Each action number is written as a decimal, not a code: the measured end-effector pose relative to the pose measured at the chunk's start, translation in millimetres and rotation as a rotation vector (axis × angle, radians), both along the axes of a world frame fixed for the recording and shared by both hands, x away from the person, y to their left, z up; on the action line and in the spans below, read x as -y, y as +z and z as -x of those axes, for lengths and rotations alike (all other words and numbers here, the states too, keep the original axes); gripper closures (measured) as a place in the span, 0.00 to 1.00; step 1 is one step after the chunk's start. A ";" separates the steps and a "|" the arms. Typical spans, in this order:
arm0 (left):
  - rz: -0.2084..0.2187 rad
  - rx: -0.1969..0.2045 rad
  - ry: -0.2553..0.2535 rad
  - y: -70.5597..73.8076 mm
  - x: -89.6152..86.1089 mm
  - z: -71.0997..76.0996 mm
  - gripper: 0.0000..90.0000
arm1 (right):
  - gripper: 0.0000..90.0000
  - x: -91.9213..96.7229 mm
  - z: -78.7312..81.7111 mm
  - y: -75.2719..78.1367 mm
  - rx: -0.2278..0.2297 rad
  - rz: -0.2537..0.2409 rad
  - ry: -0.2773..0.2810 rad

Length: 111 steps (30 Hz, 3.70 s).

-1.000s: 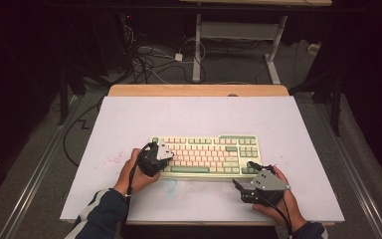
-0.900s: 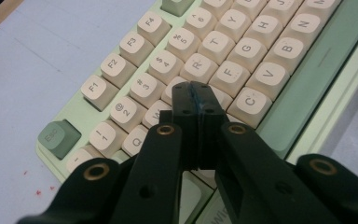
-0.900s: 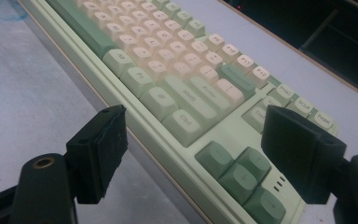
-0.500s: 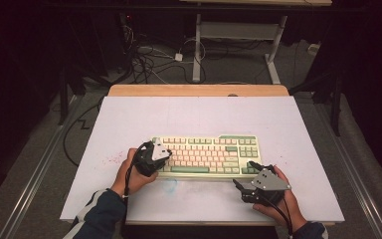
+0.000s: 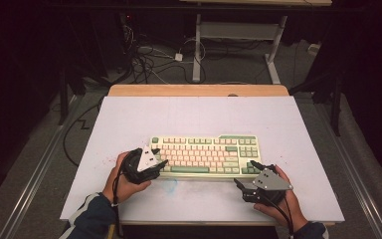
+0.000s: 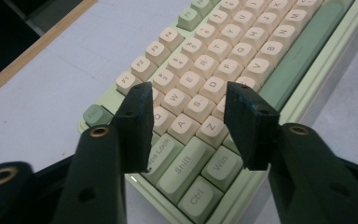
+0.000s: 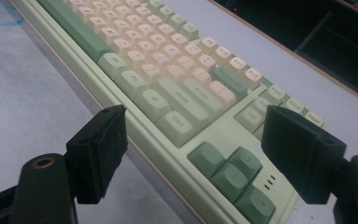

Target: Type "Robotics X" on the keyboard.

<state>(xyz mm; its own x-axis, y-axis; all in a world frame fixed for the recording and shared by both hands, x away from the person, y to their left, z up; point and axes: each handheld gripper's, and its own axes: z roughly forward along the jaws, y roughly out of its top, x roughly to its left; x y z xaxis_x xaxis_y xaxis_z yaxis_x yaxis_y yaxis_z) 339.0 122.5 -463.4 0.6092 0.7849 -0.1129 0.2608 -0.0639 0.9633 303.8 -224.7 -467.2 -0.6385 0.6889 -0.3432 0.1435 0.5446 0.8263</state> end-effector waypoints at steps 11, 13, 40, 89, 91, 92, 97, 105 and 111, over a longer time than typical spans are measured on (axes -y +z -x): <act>0.048 0.048 0.007 -8.4 -4.6 12.3 0.26 | 0.26 1.2 0.1 0.3 0.002 -0.001 -0.004; 0.039 0.063 0.026 -11.2 -7.7 14.2 0.25 | 0.26 1.4 0.1 0.7 0.002 0.000 -0.005; 0.050 -0.006 -0.037 -6.2 -26.1 24.5 0.67 | 0.26 -0.2 0.1 0.3 0.002 0.009 0.000; -0.077 -0.119 -0.157 -12.0 54.2 2.3 0.97 | 0.26 -2.9 -0.9 -3.3 -0.018 0.027 0.008; -0.076 -0.114 -0.154 -11.5 54.1 2.4 0.97 | 0.26 -2.9 -0.8 -3.3 -0.018 0.028 0.009; -0.077 -0.115 -0.153 -11.2 54.0 2.3 0.97 | 0.26 -3.0 -0.7 -3.4 -0.018 0.029 0.009; -0.077 -0.112 -0.150 -11.8 53.6 1.7 0.97 | 0.26 -3.3 -0.7 -3.6 -0.020 0.029 0.010; -0.082 -0.108 -0.147 -11.9 53.8 2.0 0.97 | 0.26 -2.6 -0.6 -2.9 -0.016 0.026 0.009; -0.082 -0.108 -0.140 -16.4 54.7 0.8 0.97 | 0.26 -2.5 -0.5 -2.6 -0.018 0.023 0.012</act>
